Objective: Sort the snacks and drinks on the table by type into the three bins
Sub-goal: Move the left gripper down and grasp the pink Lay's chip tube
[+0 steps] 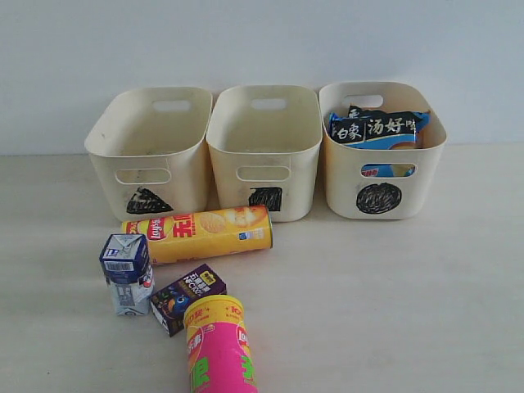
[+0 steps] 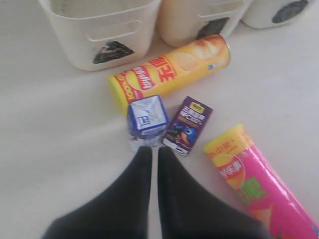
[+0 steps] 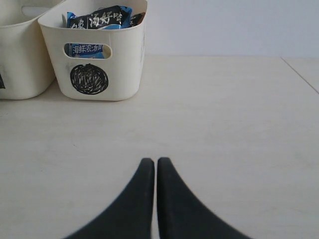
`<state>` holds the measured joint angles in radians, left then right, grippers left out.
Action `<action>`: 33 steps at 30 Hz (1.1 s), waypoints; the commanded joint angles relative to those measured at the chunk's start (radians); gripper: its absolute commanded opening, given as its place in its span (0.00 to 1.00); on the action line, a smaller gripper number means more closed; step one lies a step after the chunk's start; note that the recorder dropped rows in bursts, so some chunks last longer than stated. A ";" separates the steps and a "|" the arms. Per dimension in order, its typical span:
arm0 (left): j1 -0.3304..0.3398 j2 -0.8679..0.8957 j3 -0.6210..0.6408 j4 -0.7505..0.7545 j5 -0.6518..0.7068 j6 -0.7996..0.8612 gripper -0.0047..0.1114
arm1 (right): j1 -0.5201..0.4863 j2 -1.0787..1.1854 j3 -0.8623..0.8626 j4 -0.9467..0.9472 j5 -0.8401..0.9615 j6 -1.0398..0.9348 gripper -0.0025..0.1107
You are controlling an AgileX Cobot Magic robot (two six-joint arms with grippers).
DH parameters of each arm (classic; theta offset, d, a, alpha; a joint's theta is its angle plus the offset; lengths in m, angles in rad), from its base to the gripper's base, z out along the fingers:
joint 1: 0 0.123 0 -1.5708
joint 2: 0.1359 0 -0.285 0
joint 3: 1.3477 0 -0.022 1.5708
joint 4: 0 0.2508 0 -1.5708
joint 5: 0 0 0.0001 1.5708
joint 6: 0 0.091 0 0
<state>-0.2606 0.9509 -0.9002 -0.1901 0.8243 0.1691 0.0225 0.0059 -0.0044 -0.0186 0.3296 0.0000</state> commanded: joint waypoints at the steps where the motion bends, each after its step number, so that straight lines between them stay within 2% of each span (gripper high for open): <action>1: -0.124 0.055 -0.008 -0.014 -0.011 -0.015 0.08 | -0.003 -0.006 0.004 -0.012 -0.007 0.000 0.02; 8: -0.290 0.181 -0.008 -0.012 -0.064 -0.043 0.08 | -0.003 -0.006 0.004 -0.012 -0.007 0.000 0.02; 18: -0.483 0.404 -0.008 0.001 -0.107 -0.134 0.08 | -0.003 -0.006 0.004 -0.012 -0.007 0.000 0.02; 22: -0.532 0.472 -0.023 0.053 -0.088 -0.231 0.08 | -0.003 -0.006 0.004 -0.012 -0.007 0.000 0.02; 25: -0.563 0.505 -0.080 0.065 -0.034 -0.273 0.08 | -0.003 -0.006 0.004 -0.012 -0.007 0.000 0.02; 28: -0.566 0.508 -0.132 0.047 -0.055 -0.254 0.08 | -0.003 -0.006 0.004 -0.012 -0.007 0.000 0.02; 33: -0.566 0.509 -0.148 0.049 -0.068 -0.254 0.08 | -0.003 -0.006 0.004 -0.012 -0.007 0.000 0.02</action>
<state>-0.8222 1.4595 -1.0421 -0.1347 0.7705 -0.0861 0.0225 0.0044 -0.0044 -0.0212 0.3296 0.0000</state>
